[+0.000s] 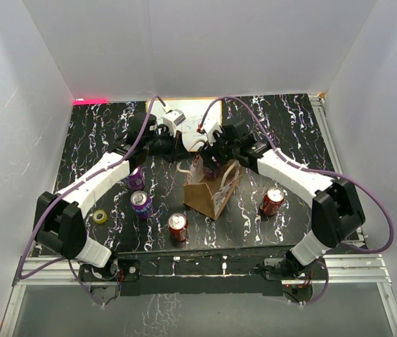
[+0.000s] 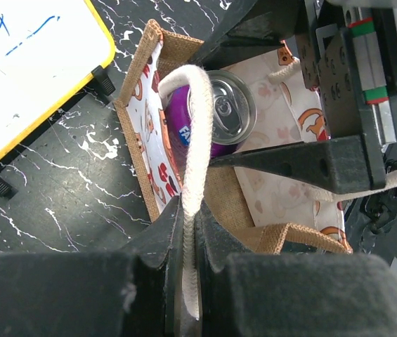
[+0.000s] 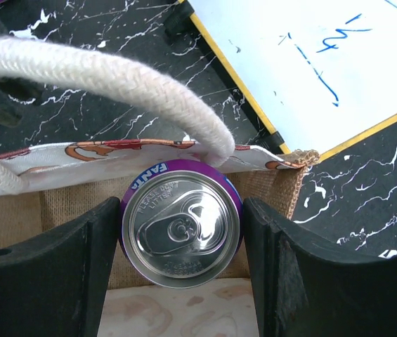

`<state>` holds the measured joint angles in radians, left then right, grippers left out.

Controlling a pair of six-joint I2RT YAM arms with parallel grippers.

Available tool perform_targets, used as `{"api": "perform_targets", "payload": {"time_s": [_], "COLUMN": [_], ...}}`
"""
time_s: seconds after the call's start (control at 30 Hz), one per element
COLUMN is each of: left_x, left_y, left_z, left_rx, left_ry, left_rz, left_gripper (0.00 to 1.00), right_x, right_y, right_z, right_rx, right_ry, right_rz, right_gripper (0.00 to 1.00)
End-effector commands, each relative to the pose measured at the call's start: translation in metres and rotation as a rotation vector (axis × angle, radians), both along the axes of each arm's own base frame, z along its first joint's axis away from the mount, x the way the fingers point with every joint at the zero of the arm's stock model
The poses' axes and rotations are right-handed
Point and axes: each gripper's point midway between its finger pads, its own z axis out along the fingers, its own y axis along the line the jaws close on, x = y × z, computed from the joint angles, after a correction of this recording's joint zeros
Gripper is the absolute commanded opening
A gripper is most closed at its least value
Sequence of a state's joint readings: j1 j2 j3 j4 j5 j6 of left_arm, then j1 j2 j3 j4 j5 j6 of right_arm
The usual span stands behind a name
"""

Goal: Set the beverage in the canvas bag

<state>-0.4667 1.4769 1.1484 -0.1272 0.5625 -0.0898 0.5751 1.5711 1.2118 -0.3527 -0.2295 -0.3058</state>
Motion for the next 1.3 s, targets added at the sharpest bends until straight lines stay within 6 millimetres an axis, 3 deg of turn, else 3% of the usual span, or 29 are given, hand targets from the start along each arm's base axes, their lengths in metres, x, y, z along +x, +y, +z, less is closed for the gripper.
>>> {"api": "perform_targets", "payload": {"time_s": [0.0, 0.4, 0.77, 0.97, 1.1, 1.27], "left_x": [-0.013, -0.02, -0.023, -0.023, -0.023, -0.023], "left_y": [0.001, -0.001, -0.002, -0.002, -0.001, -0.001], "left_z": [0.012, 0.012, 0.007, 0.005, 0.005, 0.004], "left_rx": [-0.023, -0.036, -0.038, -0.036, -0.033, -0.031], "left_ry": [-0.017, -0.013, -0.006, -0.003, -0.008, -0.009], "left_rz": [-0.042, -0.075, -0.092, -0.094, -0.094, -0.094], "left_gripper": [0.0, 0.0, 0.0, 0.0, 0.0, 0.0], "right_x": [0.026, 0.026, 0.035, 0.034, 0.035, 0.031], "right_y": [0.011, 0.011, 0.009, 0.01, 0.01, 0.01], "right_z": [0.03, 0.0, -0.001, -0.024, -0.028, -0.015], "right_rx": [0.094, 0.061, 0.088, 0.083, 0.075, 0.078], "right_ry": [-0.137, -0.119, -0.138, -0.108, -0.101, -0.101], "right_rz": [-0.043, -0.039, -0.108, -0.106, -0.105, -0.091], "right_gripper": [0.08, 0.09, 0.13, 0.25, 0.34, 0.65]}}
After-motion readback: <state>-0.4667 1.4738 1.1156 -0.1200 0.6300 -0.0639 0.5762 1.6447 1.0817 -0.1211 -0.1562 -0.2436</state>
